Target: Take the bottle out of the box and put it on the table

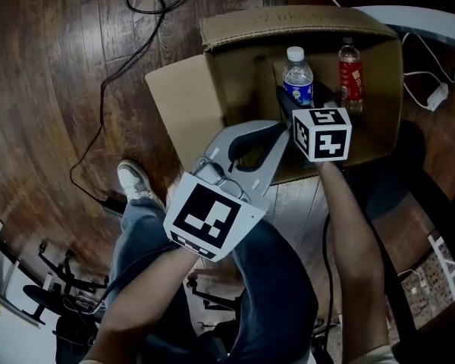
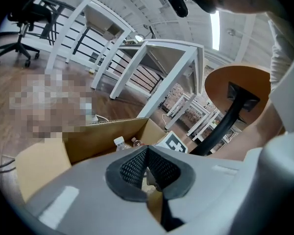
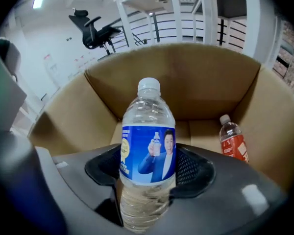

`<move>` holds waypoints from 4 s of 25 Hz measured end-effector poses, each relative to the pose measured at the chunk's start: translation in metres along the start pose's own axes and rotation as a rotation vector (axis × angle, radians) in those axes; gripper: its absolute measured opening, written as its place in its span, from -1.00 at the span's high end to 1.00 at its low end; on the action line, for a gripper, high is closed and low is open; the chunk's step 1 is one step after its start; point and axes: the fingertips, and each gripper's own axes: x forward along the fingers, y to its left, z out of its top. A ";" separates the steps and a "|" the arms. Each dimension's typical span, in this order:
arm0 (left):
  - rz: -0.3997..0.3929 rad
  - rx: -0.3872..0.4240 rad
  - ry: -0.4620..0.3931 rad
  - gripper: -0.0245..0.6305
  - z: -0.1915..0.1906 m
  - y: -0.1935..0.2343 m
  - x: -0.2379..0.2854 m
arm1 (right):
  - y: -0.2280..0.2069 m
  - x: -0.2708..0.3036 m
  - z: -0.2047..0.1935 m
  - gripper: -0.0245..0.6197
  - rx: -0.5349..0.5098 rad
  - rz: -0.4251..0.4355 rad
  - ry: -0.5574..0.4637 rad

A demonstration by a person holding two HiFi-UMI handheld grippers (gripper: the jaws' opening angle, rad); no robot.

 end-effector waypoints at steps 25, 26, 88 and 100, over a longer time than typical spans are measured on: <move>-0.136 0.266 -0.018 0.93 0.205 -0.112 -0.171 | 0.125 -0.349 0.205 0.02 0.211 -0.159 -0.553; -0.144 0.276 -0.021 0.93 0.213 -0.117 -0.178 | 0.128 -0.363 0.212 0.02 0.218 -0.171 -0.573; -0.874 0.575 -0.089 0.93 0.284 -0.663 -0.317 | 0.086 -0.961 0.046 0.00 0.459 -0.966 -1.071; -0.897 0.644 0.035 0.93 0.219 -0.732 -0.249 | 0.001 -0.966 -0.062 0.00 0.602 -1.084 -1.031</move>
